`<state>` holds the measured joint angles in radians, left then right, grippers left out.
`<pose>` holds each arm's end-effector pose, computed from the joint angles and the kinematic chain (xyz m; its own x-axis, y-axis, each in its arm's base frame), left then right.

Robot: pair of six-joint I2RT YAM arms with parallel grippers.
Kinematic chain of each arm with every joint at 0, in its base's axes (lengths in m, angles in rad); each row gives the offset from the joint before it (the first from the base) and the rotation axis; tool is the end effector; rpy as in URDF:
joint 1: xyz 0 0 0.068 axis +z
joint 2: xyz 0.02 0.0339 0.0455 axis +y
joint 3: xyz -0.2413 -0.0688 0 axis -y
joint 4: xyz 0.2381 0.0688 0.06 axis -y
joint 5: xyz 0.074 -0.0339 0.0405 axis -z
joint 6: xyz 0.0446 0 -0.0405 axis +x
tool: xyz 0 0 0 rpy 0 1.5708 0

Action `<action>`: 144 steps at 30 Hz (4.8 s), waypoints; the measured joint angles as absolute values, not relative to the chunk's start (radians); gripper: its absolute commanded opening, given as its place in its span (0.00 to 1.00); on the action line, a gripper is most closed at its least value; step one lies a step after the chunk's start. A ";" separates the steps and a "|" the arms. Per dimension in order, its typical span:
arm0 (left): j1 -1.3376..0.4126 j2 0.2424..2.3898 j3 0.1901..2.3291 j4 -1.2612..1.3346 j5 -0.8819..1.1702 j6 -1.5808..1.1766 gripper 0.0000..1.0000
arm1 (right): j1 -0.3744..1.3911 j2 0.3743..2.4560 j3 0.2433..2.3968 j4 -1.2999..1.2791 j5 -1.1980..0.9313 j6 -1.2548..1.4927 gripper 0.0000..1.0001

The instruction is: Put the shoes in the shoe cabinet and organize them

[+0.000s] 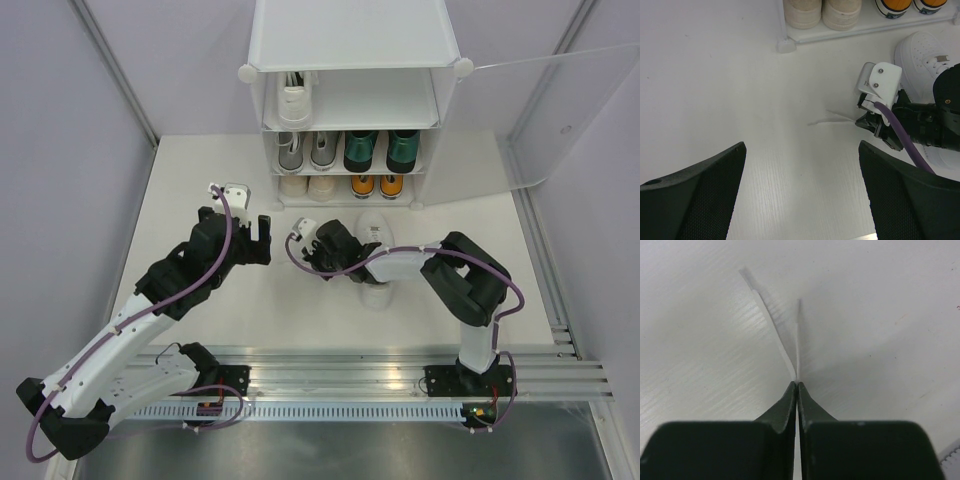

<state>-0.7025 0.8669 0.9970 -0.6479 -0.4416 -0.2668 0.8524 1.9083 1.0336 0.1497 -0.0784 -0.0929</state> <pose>0.1585 -0.1092 0.3312 -0.4437 0.0633 -0.8939 0.1905 0.9814 -0.0250 0.2523 0.2939 0.1184 -0.3614 -0.5539 -0.7501 -0.8262 0.5631 -0.0177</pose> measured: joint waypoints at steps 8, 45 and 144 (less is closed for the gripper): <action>-0.702 0.867 0.997 -0.648 -0.442 -0.267 0.95 | 0.824 1.835 0.987 0.073 -0.073 -0.073 0.01; -0.702 0.861 0.997 -0.648 -0.440 -0.267 0.95 | 0.737 1.031 0.940 -0.368 0.290 0.203 0.01; -0.702 0.872 0.997 -0.648 -0.408 -0.267 0.95 | 0.749 1.206 0.915 -0.501 0.298 0.465 0.45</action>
<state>-0.7025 0.8722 0.9974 -0.6483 -0.4076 -0.2668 0.7490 1.2060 0.9146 -0.5007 0.2981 0.4652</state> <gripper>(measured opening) 0.953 0.465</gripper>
